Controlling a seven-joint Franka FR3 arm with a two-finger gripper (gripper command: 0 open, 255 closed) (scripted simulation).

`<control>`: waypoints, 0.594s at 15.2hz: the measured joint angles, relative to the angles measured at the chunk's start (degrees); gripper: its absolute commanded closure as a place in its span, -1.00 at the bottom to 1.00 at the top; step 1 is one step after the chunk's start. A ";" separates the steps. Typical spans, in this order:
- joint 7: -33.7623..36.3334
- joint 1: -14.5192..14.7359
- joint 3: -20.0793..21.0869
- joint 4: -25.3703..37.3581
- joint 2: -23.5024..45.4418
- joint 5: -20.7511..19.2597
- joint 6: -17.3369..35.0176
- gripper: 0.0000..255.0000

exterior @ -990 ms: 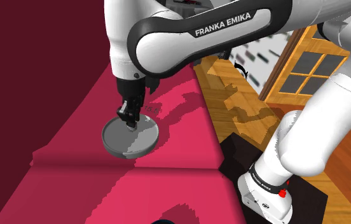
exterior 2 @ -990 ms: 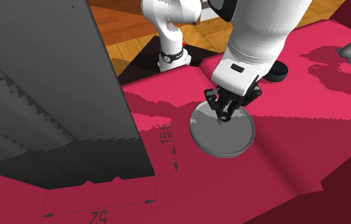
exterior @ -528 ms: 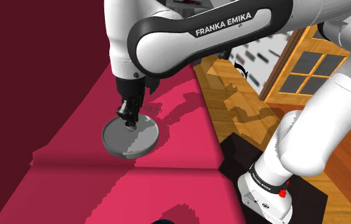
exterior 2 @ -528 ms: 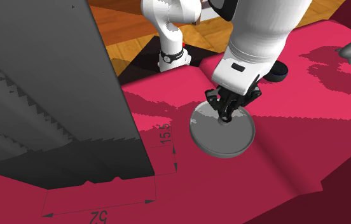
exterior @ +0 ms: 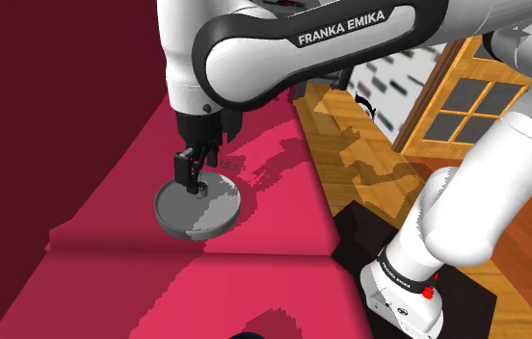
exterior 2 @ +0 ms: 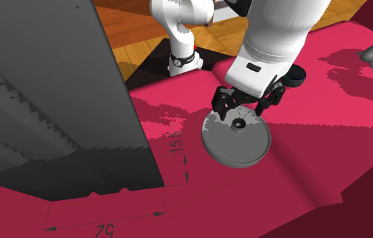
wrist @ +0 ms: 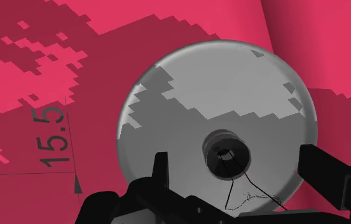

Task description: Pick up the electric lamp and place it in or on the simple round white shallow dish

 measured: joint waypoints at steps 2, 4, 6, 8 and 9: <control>-0.13 -0.04 -0.13 3.21 -0.74 0.25 -3.83 -1.00; -0.05 -0.01 -0.10 4.12 -0.80 0.26 -4.83 -1.00; -0.04 -0.02 -0.10 4.41 -0.73 0.23 -5.10 -1.00; -0.05 -0.02 -0.10 4.47 -0.73 0.23 -5.17 -1.00; -0.05 -0.02 -0.11 4.48 -0.73 0.23 -5.18 -1.00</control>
